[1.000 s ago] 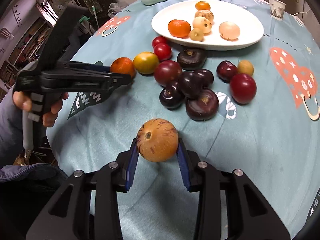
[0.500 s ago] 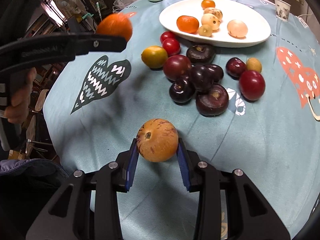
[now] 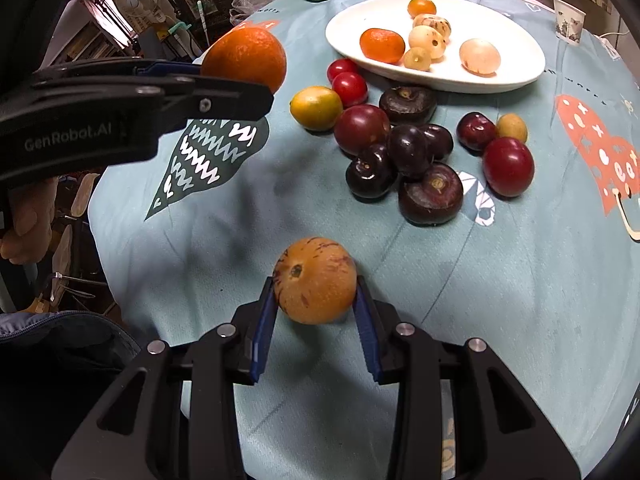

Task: Organize fruits
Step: 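Grasp a speckled brown fruit with the right gripper while the left grasps a mandarin, then carry both fruits over the white plate and open both grippers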

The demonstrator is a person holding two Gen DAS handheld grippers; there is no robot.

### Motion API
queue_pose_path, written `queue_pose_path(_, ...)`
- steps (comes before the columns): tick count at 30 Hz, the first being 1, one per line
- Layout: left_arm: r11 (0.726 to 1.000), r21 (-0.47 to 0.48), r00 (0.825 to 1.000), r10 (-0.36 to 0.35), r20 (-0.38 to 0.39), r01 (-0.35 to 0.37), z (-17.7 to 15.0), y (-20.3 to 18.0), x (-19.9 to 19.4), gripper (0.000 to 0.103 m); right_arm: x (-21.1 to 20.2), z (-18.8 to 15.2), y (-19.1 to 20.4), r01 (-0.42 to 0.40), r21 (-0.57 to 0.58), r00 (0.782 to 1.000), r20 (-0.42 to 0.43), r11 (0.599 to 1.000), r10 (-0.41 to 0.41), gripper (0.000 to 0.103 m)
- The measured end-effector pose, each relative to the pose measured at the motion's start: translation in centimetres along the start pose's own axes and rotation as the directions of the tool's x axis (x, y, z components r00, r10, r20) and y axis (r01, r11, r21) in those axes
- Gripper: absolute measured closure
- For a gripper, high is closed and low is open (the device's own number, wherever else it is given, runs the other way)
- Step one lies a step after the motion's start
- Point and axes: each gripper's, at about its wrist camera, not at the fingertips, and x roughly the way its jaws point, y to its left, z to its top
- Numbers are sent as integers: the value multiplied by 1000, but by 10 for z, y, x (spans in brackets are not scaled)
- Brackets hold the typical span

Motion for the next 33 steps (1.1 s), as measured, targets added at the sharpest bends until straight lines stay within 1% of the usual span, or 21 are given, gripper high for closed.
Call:
queue_pose_path(10,1000,10,1000,-2,-14,2,1,-3,5,60,1,0,-1,3,8,1000,-5,1000,-3,64)
queue_pose_path(15,1000,-9,1000,1,-26,-1,-1,3,9,59,3,1,-4,-1,14,1000,-5,1000,1,64)
queue_pose_path(23,997,-80,998,10,-65,-15,-15,25,17,60,3,-3,-12,4,38,1000,-6,999,-4,64)
queue_pose_path(29,997,-82,996,2,-89,-10,-22,24,22,59,6,-5,-14,4,47,1000,-15,999,-4,64)
queue_pose_path(33,997,-81,996,-1,-87,-6,-22,23,22,59,5,-5,-15,4,48,1000,-12,999,-3,64)
